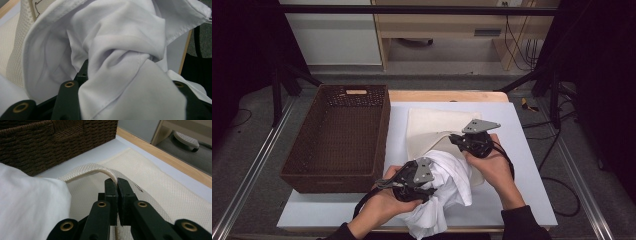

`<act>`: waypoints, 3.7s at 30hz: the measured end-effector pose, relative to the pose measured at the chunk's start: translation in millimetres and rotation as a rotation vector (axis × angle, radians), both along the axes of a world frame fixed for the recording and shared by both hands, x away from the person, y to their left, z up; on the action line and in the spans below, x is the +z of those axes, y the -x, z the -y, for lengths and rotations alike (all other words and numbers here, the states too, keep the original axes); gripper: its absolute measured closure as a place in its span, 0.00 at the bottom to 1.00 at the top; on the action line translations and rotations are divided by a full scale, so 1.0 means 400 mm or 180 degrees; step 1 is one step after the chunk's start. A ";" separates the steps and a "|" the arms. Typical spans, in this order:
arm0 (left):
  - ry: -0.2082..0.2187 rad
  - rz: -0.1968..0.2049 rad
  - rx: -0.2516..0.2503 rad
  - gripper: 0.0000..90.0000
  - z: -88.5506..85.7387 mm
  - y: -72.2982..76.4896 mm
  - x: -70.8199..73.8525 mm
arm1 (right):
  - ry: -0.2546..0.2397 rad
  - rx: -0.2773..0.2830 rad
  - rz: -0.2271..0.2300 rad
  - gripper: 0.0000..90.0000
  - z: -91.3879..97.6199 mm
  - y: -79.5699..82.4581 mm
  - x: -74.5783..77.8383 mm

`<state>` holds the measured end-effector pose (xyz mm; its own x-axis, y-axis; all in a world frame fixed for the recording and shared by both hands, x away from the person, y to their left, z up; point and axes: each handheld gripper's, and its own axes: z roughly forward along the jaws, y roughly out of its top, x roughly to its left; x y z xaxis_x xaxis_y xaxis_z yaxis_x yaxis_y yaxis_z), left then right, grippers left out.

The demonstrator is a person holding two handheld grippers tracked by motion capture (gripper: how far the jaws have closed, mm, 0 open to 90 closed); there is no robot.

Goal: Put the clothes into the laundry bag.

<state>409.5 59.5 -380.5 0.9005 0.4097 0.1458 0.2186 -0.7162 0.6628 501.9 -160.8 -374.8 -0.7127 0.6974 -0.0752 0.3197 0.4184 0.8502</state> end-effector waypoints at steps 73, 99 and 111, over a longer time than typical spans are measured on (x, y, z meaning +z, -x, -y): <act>0.0917 0.0092 0.1060 0.18 0.056 -0.185 -0.113 | 0.0230 0.0142 -0.0047 0.97 -0.026 0.002 -0.028; 0.1240 0.0291 0.0942 0.22 -0.026 -0.052 -0.051 | 0.0271 0.0145 -0.0023 0.97 -0.032 0.011 -0.026; 0.1199 0.0270 0.0966 0.38 -0.072 -0.013 -0.048 | 0.0255 0.0137 -0.0014 0.97 -0.028 0.015 -0.025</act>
